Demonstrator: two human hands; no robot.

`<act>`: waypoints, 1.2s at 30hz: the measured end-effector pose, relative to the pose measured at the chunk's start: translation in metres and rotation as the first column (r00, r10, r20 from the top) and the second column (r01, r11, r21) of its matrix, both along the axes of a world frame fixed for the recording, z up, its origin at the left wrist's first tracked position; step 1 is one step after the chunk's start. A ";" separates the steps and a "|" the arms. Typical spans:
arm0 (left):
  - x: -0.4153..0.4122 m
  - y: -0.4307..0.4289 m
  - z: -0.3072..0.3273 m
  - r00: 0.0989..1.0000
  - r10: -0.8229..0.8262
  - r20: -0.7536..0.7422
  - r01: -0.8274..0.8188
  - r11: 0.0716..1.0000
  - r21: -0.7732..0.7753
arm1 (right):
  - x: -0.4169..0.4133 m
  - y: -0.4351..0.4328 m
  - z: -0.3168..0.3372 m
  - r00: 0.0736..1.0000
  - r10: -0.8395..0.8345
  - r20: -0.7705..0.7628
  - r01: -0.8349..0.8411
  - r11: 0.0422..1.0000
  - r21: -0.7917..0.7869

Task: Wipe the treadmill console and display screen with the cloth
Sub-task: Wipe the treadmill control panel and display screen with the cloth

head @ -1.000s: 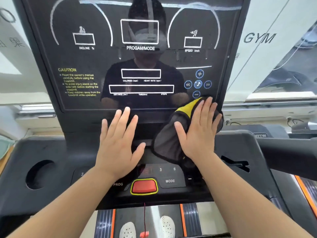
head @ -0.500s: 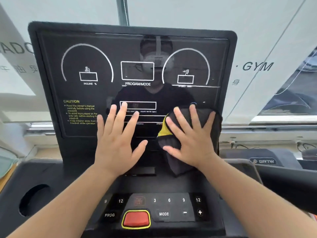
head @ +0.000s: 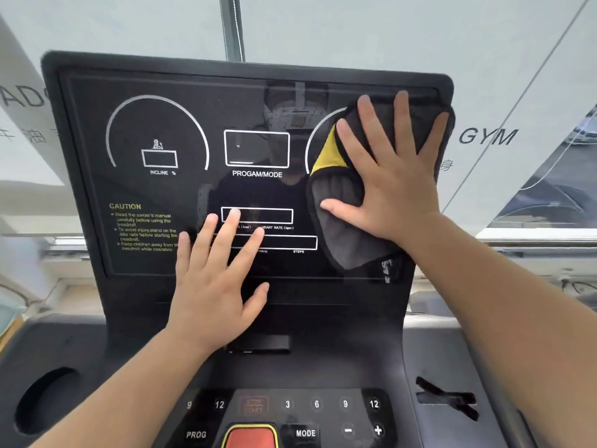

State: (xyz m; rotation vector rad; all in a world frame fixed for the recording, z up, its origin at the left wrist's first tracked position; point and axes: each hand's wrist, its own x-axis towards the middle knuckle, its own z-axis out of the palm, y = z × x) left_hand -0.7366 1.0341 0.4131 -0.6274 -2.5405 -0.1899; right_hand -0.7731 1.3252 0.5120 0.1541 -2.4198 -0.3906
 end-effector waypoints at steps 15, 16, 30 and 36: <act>0.000 -0.007 0.006 0.998 -0.020 0.053 0.023 0.998 -0.057 | 0.015 0.019 -0.040 0.945 0.313 0.097 -0.327 0.918 0.222; 0.001 -0.007 0.006 0.998 -0.021 0.063 0.024 0.998 -0.058 | 0.005 0.020 -0.022 0.958 0.279 0.060 -0.286 0.938 0.196; 0.001 -0.006 0.011 0.996 -0.003 0.088 0.012 0.995 -0.101 | 0.030 0.020 -0.069 0.811 0.474 0.344 -0.580 0.732 0.358; 0.001 -0.006 0.011 0.997 -0.016 0.082 0.022 0.997 -0.078 | -0.029 0.037 0.039 0.887 0.409 0.216 -0.462 0.801 0.381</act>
